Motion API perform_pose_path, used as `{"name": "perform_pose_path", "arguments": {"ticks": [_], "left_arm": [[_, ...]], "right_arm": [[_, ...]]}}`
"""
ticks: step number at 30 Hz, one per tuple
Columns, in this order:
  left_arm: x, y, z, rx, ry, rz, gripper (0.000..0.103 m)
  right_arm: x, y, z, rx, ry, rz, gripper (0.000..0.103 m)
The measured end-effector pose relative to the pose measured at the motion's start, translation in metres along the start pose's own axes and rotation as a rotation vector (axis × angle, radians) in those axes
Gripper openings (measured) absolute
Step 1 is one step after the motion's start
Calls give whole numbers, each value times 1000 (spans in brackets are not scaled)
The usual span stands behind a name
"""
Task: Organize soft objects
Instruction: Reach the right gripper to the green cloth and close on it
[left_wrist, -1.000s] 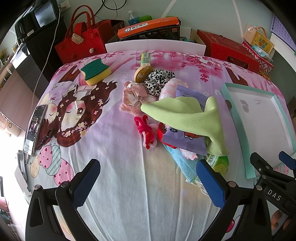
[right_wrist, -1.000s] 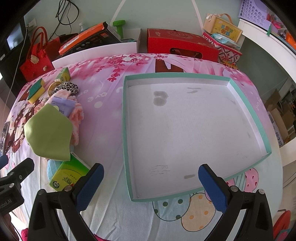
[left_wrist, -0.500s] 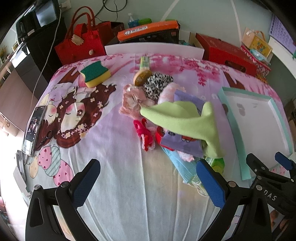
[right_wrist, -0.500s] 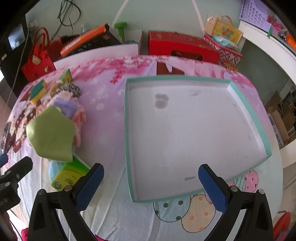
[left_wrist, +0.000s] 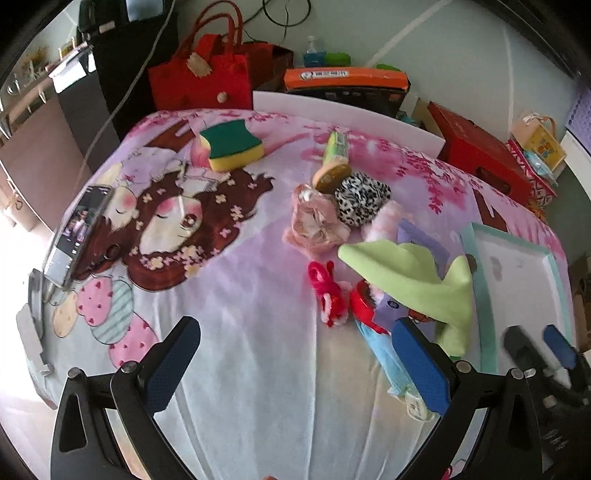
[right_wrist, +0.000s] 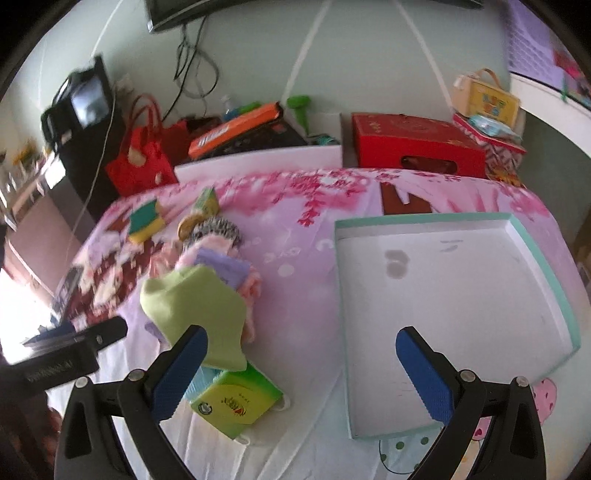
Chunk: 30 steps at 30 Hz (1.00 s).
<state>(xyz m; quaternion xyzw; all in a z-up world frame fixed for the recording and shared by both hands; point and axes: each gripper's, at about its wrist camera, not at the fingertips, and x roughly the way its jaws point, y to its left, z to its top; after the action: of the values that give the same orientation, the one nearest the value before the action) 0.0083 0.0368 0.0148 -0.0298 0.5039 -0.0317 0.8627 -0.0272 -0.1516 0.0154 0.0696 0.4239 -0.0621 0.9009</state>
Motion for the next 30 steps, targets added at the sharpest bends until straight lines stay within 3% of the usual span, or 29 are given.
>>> {"name": "perform_pose_path", "arguments": {"ticks": [4,10,18,26,30], "left_arm": [[2,3,0,-19,1,19,103],[0,22,2,-122,-33,19,103],[0,29,2,-138,-28,48,103],[2,33,1,-180,-2,33,103],[3,27,1,-149,0,22,103]], "right_arm": [[9,12,-4,-62,18,-15,103],[10,28,-7,-115,-6,31,103],[19,48,-11,-173,-5,60,103],[22,50,-7,-155,-22,113,69],[28,54,-8,-172,-8,100,59]]}}
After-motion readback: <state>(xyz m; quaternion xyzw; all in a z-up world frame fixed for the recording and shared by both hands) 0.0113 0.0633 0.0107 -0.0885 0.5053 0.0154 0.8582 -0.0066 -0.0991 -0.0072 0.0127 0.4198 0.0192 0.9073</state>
